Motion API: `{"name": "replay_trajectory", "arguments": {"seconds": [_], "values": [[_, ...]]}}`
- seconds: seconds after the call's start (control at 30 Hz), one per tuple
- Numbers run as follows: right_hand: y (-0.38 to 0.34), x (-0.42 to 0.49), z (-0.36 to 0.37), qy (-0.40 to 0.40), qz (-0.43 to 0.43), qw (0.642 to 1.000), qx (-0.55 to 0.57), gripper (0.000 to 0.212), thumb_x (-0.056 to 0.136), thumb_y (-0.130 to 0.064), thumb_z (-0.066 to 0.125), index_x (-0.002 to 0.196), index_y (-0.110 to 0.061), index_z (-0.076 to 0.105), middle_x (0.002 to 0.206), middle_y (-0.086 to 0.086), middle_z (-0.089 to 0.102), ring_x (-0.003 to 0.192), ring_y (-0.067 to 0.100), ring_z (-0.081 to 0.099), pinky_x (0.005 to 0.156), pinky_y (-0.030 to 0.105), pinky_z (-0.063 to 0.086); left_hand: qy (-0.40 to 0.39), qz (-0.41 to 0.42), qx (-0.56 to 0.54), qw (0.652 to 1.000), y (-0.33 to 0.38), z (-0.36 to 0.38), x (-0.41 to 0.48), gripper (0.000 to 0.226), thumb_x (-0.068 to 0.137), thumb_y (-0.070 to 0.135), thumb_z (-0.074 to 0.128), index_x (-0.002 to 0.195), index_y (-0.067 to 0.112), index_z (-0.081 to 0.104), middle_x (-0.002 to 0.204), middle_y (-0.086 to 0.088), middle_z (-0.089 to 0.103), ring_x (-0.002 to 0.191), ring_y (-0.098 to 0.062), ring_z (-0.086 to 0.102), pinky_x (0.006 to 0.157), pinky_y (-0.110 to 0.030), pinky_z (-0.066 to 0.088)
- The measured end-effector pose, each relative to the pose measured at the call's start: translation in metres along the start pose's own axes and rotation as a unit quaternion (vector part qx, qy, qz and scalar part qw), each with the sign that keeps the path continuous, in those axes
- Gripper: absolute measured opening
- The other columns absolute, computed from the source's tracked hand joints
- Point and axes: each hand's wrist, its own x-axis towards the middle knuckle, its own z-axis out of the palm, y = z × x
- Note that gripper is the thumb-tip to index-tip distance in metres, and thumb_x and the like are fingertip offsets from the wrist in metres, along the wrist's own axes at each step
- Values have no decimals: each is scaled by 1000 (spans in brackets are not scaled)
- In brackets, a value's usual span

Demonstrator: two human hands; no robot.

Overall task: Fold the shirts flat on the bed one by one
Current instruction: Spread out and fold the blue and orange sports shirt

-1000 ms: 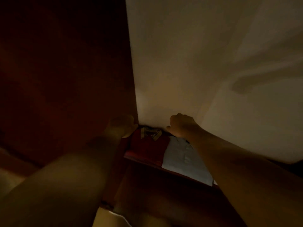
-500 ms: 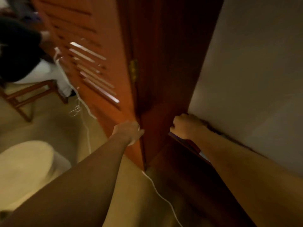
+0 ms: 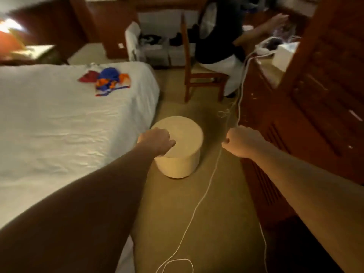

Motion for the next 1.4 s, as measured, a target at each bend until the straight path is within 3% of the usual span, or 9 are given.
{"name": "replay_trajectory", "arguments": {"seconds": [0.17,0.27,0.4,0.5,0.77,0.9,1.1,1.23,1.4], "values": [[-151,55,-13,26,-135,989,-53,29,101,-43,48,85,-18,52,78,1,56,71,15,56,64,32,43,18,-159,-26,987,-157,-15,-41,42,99,51,44,106,18,67,111,-7,65,91,-25,56,75,-36,39],[-242,76,-17,23,-211,975,-73,29,101,-43,48,87,-18,50,81,0,52,81,20,56,69,34,42,13,-228,-39,973,-242,-11,-78,42,99,51,44,106,18,68,114,-8,65,103,-31,60,78,-35,39],[-353,98,-17,11,-290,954,-74,41,99,-40,50,67,-17,43,70,3,44,68,22,49,55,29,33,19,-319,-64,945,-331,-4,-122,41,100,51,45,102,17,68,113,-8,66,104,-33,62,77,-35,41],[-418,111,-14,17,-339,936,-90,41,98,-42,50,66,-19,41,70,2,44,67,23,48,55,29,32,27,-381,-74,921,-381,1,-149,39,99,50,45,99,18,68,110,-8,66,101,-32,62,77,-35,41],[-520,186,-29,17,-437,892,-117,38,99,-43,50,73,-16,43,77,3,44,72,27,48,62,32,35,36,-487,-90,868,-458,5,-149,37,98,51,47,89,22,68,106,-5,67,99,-31,63,78,-35,43],[-557,246,-46,22,-473,871,-132,39,98,-42,49,70,-16,42,77,3,44,75,28,49,65,31,36,49,-522,-100,846,-479,-10,-104,37,97,51,46,88,22,67,105,-4,67,96,-30,63,75,-34,42],[-613,339,-84,33,-521,837,-166,32,99,-39,47,105,-11,59,107,9,59,86,30,55,69,31,37,48,-566,-107,816,-514,-47,-28,39,99,51,43,98,22,68,110,-5,67,101,-30,62,75,-33,41],[-652,393,-103,49,-546,819,-167,32,98,-37,47,106,-10,62,112,11,63,99,33,62,71,31,39,63,-579,-99,807,-545,-77,20,39,99,52,43,97,22,67,110,-6,66,101,-31,61,75,-33,39],[-707,451,-118,53,-570,805,-156,32,98,-39,48,105,-11,62,110,10,62,96,31,62,70,31,37,61,-588,-92,801,-594,-103,78,39,99,50,43,103,19,67,112,-8,66,103,-32,61,77,-33,40]]}}
